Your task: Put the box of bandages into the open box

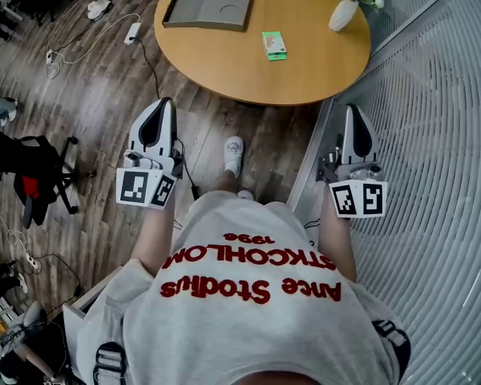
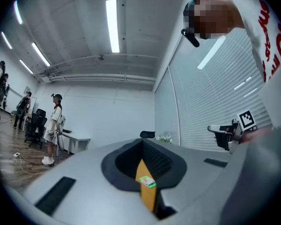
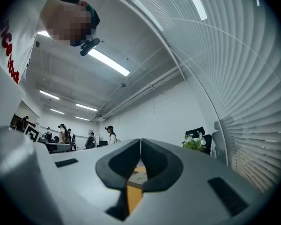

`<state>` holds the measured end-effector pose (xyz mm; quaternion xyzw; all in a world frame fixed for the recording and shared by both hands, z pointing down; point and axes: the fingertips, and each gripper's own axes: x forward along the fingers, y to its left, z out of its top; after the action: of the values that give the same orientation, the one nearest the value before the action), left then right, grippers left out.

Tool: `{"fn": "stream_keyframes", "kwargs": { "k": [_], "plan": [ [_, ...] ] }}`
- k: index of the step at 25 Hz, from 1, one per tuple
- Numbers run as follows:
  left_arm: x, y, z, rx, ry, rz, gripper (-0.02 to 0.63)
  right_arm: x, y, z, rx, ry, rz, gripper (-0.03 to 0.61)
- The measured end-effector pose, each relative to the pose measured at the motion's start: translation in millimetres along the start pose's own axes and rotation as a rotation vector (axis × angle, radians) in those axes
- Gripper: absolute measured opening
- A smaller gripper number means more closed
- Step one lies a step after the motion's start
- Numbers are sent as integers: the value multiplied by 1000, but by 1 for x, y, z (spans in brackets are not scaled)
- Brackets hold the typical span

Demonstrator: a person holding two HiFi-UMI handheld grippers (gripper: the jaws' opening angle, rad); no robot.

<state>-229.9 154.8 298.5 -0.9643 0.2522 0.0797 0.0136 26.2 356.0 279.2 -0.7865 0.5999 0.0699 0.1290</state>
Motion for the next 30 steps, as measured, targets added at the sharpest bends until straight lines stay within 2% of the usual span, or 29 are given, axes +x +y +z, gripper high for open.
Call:
{"fn": "stream_keyframes", "kwargs": {
  "k": [10, 21, 26, 30],
  "plan": [
    [102, 40, -11, -10, -8, -18, 6, 96, -32, -18, 4, 24, 32, 8],
    [212, 101, -19, -13, -25, 2, 6, 227, -69, -40, 21, 7, 73, 8],
    [243, 117, -29, -19, -16, -1, 6, 267, -84, -51, 20, 15, 77, 8],
    [262, 127, -28, 12, -22, 42, 6, 283, -95, -47, 7, 12, 80, 8]
  ]
}}
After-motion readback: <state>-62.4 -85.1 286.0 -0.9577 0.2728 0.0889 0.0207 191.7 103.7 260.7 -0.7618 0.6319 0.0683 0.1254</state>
